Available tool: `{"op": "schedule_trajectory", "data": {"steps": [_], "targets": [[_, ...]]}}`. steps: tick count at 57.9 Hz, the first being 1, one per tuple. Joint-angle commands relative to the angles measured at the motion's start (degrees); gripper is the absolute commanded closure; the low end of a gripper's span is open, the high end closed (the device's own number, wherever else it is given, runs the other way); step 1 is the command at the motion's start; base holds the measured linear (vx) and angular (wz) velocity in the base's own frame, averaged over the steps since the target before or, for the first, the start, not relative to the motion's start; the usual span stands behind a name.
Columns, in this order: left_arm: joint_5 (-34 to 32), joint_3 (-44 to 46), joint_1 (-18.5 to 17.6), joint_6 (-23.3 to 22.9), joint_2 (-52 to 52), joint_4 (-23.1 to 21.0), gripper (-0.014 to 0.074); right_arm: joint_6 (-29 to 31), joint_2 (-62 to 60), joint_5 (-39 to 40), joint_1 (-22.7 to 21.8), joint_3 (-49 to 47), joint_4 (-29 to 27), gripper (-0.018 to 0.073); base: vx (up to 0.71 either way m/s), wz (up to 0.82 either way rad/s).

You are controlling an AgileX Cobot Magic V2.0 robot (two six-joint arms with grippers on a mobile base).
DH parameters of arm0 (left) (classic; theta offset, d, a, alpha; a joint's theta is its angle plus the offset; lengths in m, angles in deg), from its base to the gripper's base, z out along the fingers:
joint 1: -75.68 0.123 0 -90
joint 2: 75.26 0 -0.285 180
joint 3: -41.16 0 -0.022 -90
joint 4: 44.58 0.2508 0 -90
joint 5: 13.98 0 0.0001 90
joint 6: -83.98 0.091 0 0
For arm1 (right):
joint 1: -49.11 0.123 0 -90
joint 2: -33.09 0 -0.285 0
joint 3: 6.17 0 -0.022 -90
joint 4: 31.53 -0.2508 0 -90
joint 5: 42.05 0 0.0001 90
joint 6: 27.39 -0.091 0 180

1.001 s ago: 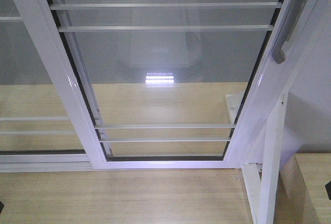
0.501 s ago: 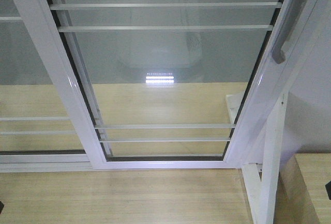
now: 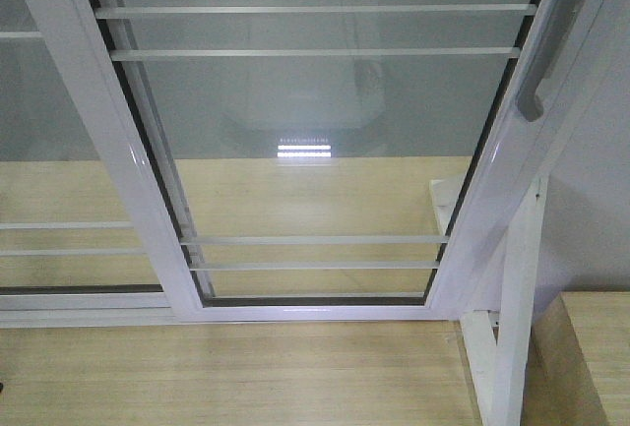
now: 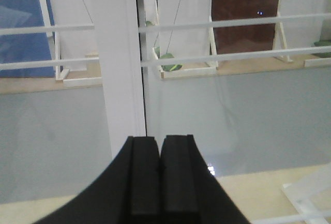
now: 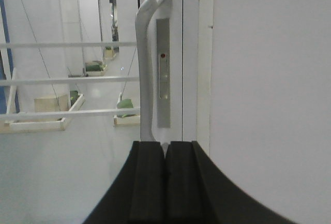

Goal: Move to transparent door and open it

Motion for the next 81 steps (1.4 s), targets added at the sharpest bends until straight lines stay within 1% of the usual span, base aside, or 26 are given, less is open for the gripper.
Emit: {"op": "schedule_trajectory", "data": {"steps": [1, 6, 9, 13, 17, 20, 24, 28, 36, 41, 45, 50, 53, 61, 64, 71, 76, 79, 81], "targets": [[-9.9, -1.7, -0.3, -0.4, -0.1, -0.1, 0.0602, 0.2, 1.1, 8.2, 0.1, 0.5, 0.0, 0.0564, 0.00, 0.00], [-16.3, -1.4, -0.3, -1.4, -0.1, -0.1, 0.0602, -0.9, 1.1, 8.1, 0.1, -1.1, 0.0, 0.0564, 0.00, 0.00], [-20.2, -0.5, -0.3, -4.0, -0.1, -0.1, 0.0602, -0.9, 1.1, 7.3, 0.1, -3.1, 0.0, 0.0564, 0.00, 0.00], [-22.4, 1.6, -0.3, -7.2, -0.1, -0.1, 0.0602, -0.9, 1.7, 4.6, 0.1, -7.4, 0.0, 0.0563, 0.00, 0.00], [-21.4, 5.2, -0.3, -9.3, 0.2, -0.1, 0.0602, -0.7, 3.5, 0.5, 0.1, -12.8, 0.5, 0.0563, 0.00, 0.00], [-19.5, 8.8, -0.3, -9.4, 1.2, -0.1, 0.0602, -0.6, 6.0, -1.8, 0.1, -16.7, 0.6, 0.0563, 0.00, 0.00], [-16.0, 13.7, -0.3, -9.4, 4.6, 0.1, 0.0602, -0.5, 10.4, -2.9, 0.1, -21.7, 0.6, 0.0563, 0.00, 0.00], [-14.3, 18.4, -0.3, -9.0, 9.4, 0.5, 0.0602, -0.5, 15.9, -1.5, 0.1, -24.8, 0.6, 0.0563, 0.00, 0.00], [-15.9, 24.5, -0.3, -9.0, 21.7, 0.4, 0.0602, -0.5, 27.2, 4.7, 0.1, -26.6, 0.5, 0.0559, 0.00, 0.00], [-18.5, 24.9, -0.3, -9.0, 28.2, 0.3, 0.0602, -0.5, 33.4, 7.3, 0.1, -26.6, 0.5, 0.0552, 0.00, 0.00], [-19.3, 24.9, -0.3, -9.0, 33.0, 0.3, 0.0601, -0.8, 37.9, 8.5, 0.1, -26.6, 0.5, 0.0538, 0.00, 0.00], [-19.6, 24.9, -0.3, -9.1, 37.2, 0.3, 0.0595, -1.0, 42.2, 9.7, 0.1, -26.6, 0.5, 0.0504, 0.00, 0.00], [-20.0, 24.9, -0.3, -9.1, 39.4, 0.3, 0.0586, -1.0, 44.5, 10.7, 0.1, -26.6, 0.5, 0.0468, 0.00, 0.00], [-19.9, 24.9, -0.3, -9.0, 42.6, 0.4, 0.0523, -1.0, 48.7, 12.2, 0.1, -26.6, 0.3, 0.0357, 0.00, 0.00], [-20.1, 24.9, -0.3, -9.0, 43.3, 0.4, 0.0479, -1.0, 50.5, 12.7, 0.1, -26.6, 0.0, 0.0306, 0.00, 0.00], [-20.1, 24.9, -0.3, -9.0, 44.6, 0.4, 0.0378, -1.5, 53.8, 14.8, 0.1, -26.6, 0.0, 0.0223, 0.00, 0.00], [-20.1, 24.9, -0.3, -9.0, 45.4, 0.4, 0.0302, -6.2, 55.7, 16.7, 0.3, -26.6, -1.2, 0.0197, 0.00, 0.00], [-20.1, 24.9, -0.3, -9.0, 45.7, 0.3, 0.0260, -7.8, 57.0, 17.7, 0.9, -26.8, -0.3, 0.0197, 0.00, 0.00], [-20.2, 24.9, -0.3, -9.0, 45.9, 0.3, 0.0240, -8.1, 57.9, 18.1, 1.5, -27.2, 1.3, 0.0197, 0.00, 0.00]]}}
